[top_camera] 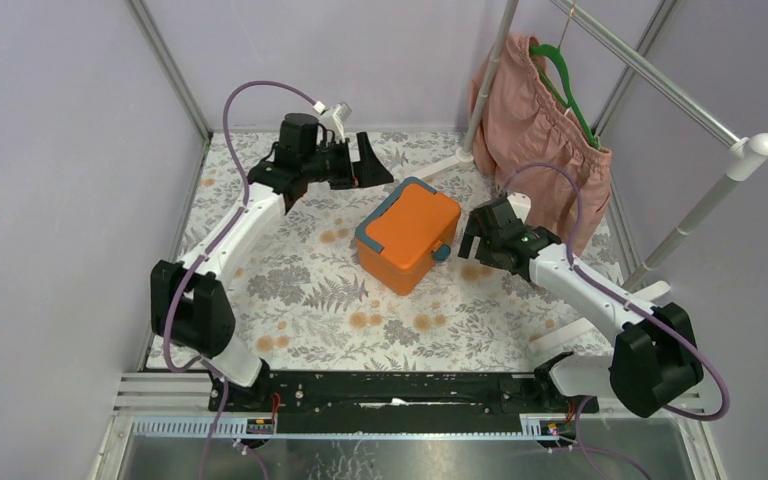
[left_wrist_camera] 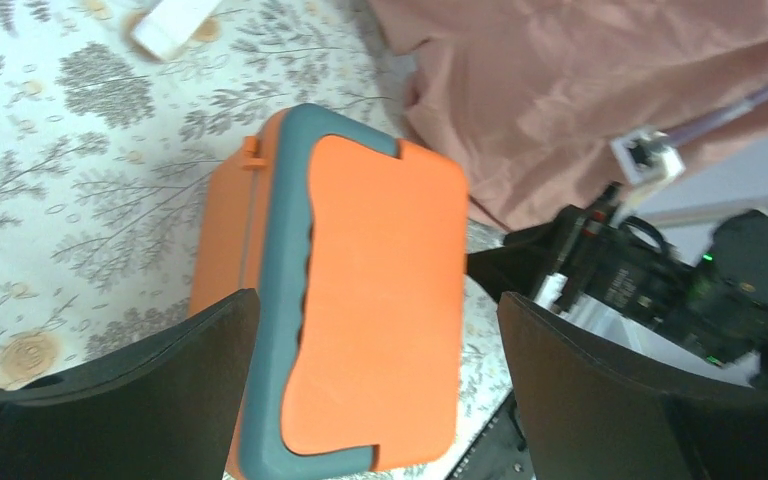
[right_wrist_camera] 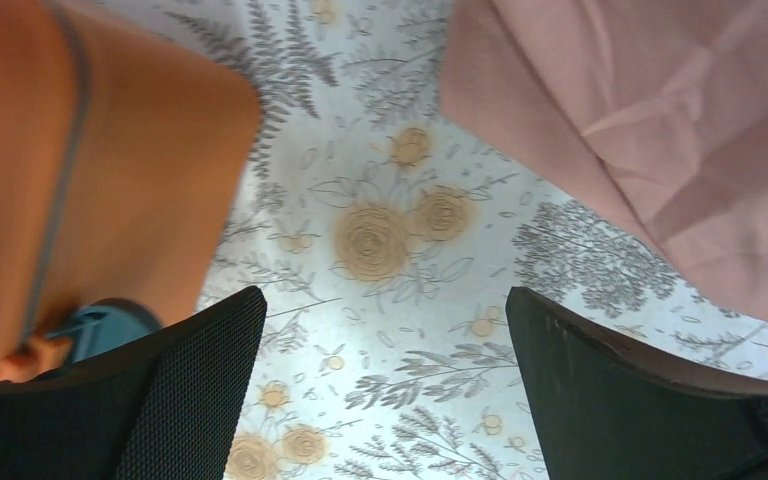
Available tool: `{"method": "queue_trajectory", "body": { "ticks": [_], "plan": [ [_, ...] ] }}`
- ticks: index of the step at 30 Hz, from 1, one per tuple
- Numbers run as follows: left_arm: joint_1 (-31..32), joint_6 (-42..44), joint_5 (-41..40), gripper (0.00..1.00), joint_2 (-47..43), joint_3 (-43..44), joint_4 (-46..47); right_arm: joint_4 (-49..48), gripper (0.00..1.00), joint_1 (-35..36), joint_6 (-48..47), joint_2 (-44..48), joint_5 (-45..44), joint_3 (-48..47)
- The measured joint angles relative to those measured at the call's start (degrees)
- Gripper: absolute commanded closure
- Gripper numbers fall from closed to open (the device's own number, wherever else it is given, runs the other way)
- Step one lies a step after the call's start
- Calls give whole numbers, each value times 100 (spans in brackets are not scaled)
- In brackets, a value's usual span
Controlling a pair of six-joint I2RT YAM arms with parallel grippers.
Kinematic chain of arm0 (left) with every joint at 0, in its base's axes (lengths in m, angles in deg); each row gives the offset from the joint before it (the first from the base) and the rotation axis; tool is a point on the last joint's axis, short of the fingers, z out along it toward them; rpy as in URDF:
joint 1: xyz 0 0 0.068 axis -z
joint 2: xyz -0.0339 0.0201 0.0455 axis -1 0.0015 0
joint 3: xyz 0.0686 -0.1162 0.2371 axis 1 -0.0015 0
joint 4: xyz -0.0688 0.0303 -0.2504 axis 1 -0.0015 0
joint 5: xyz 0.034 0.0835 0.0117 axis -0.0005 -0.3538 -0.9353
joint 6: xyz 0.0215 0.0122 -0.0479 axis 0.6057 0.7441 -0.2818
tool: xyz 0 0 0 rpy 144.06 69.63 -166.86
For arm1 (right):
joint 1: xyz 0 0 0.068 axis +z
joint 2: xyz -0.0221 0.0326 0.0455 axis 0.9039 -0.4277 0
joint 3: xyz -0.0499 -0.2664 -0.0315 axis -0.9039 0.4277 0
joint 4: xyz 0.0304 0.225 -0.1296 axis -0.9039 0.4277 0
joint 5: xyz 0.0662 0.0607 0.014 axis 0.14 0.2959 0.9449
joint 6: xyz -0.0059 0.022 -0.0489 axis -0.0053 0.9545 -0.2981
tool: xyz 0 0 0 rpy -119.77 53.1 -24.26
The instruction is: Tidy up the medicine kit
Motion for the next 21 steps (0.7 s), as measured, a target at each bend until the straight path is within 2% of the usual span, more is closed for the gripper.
{"method": "queue_trajectory", "body": {
  "ticks": [5, 9, 16, 21],
  "plan": [
    [118, 35, -1082, 3, 142, -4, -223, 166, 0, -214, -7, -79, -68, 122],
    [114, 35, -1766, 4, 293, -4, -356, 116, 0, -247, -74, -514, -55, 87],
    [92, 48, -2225, 4, 496, -313, -466, -127, 0, -264, -367, -1556, 269, -566],
    [-59, 17, -2166, 4, 442, -743, -442, -509, 0, -280, -542, -1753, 881, -885]
  ]
}}
